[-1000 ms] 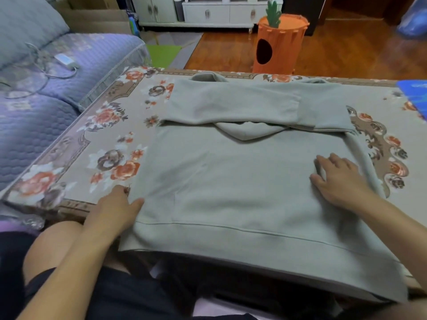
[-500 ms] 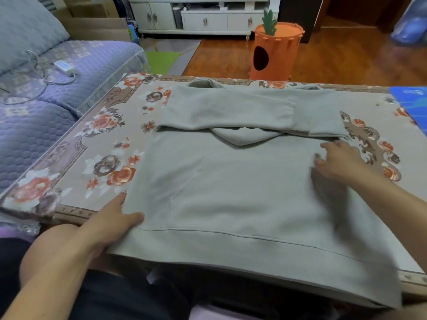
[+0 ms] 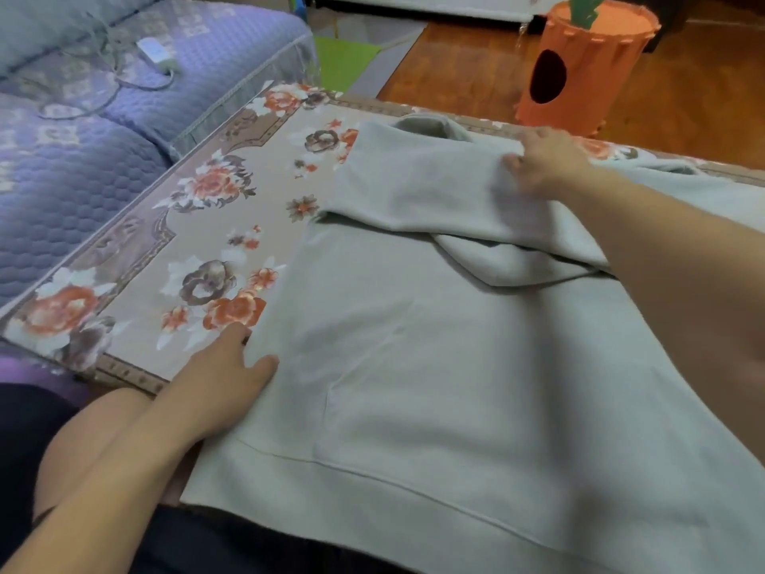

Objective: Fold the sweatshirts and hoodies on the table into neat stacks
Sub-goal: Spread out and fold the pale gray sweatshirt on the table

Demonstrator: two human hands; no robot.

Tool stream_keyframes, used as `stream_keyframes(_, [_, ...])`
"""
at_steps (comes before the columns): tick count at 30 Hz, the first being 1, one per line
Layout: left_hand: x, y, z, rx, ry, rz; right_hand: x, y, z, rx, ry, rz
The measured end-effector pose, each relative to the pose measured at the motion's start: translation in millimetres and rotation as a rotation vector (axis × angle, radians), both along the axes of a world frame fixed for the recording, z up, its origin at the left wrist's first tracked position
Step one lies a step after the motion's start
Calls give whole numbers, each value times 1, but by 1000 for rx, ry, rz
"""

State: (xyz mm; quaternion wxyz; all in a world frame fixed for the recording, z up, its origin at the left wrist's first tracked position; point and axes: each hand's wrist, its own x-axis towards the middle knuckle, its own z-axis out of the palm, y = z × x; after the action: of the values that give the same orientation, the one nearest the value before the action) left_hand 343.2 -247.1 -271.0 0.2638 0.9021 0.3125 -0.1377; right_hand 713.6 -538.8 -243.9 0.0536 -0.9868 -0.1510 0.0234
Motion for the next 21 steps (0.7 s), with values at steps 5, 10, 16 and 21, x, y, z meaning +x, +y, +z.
stream_keyframes(5, [20, 13, -5, 80, 23, -17, 50, 26, -23, -47, 88, -26])
stream_keyframes(10, [29, 8, -10, 211, 15, -40, 67, 17, -36, -84, 105, -63])
stream_keyframes(16, [53, 35, -6, 433, -59, -145, 56, -12, -16, -139, -5, -37])
stream_keyframes(21, [190, 70, 4, 705, -172, -276, 21, -74, 8, -228, -12, -272])
